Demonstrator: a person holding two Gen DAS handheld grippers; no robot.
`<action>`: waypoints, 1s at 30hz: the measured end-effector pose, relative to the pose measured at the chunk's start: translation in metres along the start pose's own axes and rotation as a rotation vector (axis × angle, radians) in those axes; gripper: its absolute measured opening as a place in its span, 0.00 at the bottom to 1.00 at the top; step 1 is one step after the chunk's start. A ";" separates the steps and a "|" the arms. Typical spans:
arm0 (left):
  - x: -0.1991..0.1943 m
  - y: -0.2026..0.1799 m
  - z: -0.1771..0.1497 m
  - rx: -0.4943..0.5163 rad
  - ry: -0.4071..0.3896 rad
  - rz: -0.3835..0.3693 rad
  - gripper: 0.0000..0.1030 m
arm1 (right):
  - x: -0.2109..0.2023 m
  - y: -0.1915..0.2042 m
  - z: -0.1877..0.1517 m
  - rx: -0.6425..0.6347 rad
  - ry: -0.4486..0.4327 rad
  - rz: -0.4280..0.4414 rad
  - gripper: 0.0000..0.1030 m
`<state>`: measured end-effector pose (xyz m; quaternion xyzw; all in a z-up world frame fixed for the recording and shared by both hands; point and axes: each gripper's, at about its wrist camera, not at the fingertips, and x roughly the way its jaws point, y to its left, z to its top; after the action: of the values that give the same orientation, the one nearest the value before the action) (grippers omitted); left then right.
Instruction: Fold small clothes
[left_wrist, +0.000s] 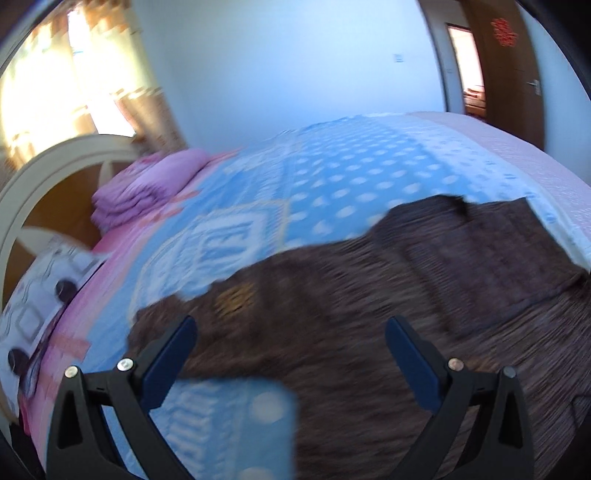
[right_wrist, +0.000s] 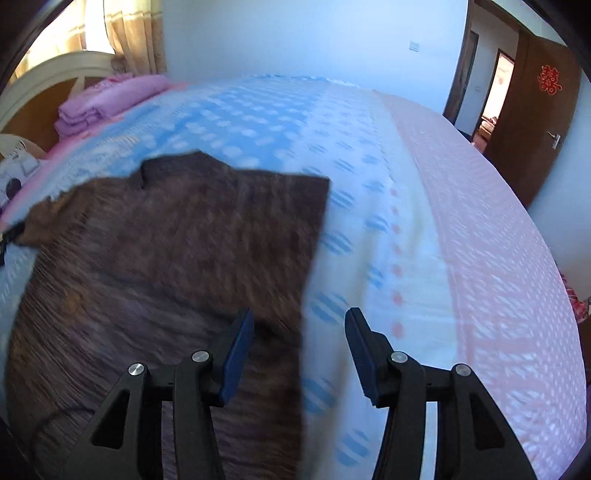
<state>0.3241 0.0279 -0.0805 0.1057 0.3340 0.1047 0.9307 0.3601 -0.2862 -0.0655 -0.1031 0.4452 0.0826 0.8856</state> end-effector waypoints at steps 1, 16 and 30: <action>0.002 -0.011 0.005 0.012 -0.003 -0.016 1.00 | 0.003 0.002 -0.003 -0.012 0.009 0.003 0.51; 0.080 -0.102 0.004 0.117 0.126 0.031 1.00 | 0.023 -0.021 -0.021 0.082 -0.001 -0.035 0.15; 0.081 -0.102 0.001 0.087 0.122 0.041 1.00 | 0.071 -0.019 0.088 0.146 -0.071 -0.015 0.38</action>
<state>0.3986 -0.0479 -0.1554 0.1464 0.3919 0.1153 0.9009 0.4746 -0.2781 -0.0693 -0.0385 0.4177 0.0469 0.9066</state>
